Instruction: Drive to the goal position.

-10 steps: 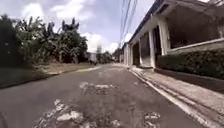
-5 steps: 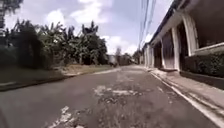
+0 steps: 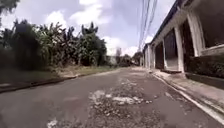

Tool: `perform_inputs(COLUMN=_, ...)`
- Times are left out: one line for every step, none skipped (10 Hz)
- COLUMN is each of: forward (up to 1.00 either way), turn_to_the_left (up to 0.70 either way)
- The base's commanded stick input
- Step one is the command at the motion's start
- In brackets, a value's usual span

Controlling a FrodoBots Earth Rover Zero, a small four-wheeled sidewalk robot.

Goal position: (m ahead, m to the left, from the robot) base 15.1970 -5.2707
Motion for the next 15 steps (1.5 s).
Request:
perform_inputs(forward=0.70, turn_to_the_left=0.03)
perform_inputs(forward=0.70, turn_to_the_left=0.03)
perform_inputs(forward=0.70, turn_to_the_left=0.03)
perform_inputs(forward=0.70, turn_to_the_left=0.03)
perform_inputs(forward=0.70, turn_to_the_left=0.03)
perform_inputs(forward=0.70, turn_to_the_left=0.03)
perform_inputs(forward=0.70, turn_to_the_left=0.03)
perform_inputs(forward=0.70, turn_to_the_left=0.03)
perform_inputs(forward=0.70, turn_to_the_left=0.03)
perform_inputs(forward=0.70, turn_to_the_left=0.03)
perform_inputs(forward=0.70, turn_to_the_left=0.03)
perform_inputs(forward=0.70, turn_to_the_left=0.03)
perform_inputs(forward=0.70, turn_to_the_left=0.03)
perform_inputs(forward=0.70, turn_to_the_left=0.03)
perform_inputs(forward=0.70, turn_to_the_left=0.03)
